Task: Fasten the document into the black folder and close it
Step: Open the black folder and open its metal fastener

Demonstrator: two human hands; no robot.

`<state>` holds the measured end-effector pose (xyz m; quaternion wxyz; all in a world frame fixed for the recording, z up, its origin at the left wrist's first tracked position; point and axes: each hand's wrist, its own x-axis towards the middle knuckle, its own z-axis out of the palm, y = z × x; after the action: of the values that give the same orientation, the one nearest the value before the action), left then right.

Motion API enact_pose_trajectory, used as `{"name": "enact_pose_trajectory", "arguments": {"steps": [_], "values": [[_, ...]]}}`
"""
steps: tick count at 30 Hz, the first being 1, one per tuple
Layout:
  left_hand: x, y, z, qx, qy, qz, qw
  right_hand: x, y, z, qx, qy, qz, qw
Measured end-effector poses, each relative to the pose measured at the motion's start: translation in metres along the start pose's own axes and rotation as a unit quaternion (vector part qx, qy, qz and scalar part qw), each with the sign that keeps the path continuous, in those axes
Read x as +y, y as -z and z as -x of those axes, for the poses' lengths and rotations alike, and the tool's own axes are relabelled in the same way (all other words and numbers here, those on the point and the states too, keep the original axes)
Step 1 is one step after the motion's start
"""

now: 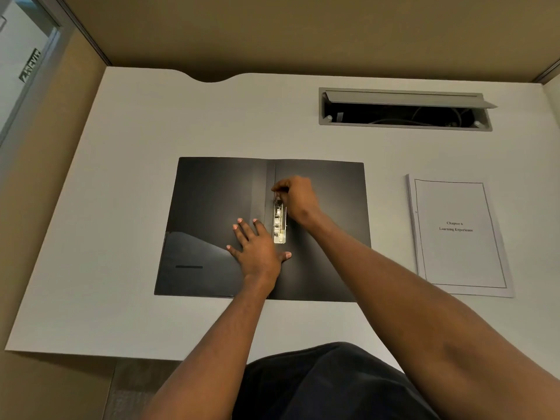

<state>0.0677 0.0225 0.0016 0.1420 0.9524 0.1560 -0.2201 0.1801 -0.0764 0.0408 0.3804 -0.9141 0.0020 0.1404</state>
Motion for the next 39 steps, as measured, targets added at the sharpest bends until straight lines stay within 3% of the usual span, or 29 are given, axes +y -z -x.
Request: {"name": "enact_pose_trajectory", "arguments": {"steps": [15, 26, 33, 39], "values": [[-0.007, -0.009, -0.001, 0.005, -0.006, -0.012, 1.0, 0.013, -0.006, -0.031, -0.029, -0.047, 0.025, 0.998], [-0.009, -0.011, 0.02, 0.08, -0.031, 0.009, 0.996, 0.03, 0.009, -0.009, -0.003, -0.016, -0.003, 1.0], [0.021, 0.01, 0.032, 0.16, -0.05, 0.072, 0.983, 0.05, 0.032, 0.021, 0.037, -0.008, -0.005, 0.999], [0.069, 0.013, 0.05, 0.181, -0.1, 0.108, 0.972, 0.092, 0.069, 0.055, 0.073, -0.035, -0.01, 0.997]]}}
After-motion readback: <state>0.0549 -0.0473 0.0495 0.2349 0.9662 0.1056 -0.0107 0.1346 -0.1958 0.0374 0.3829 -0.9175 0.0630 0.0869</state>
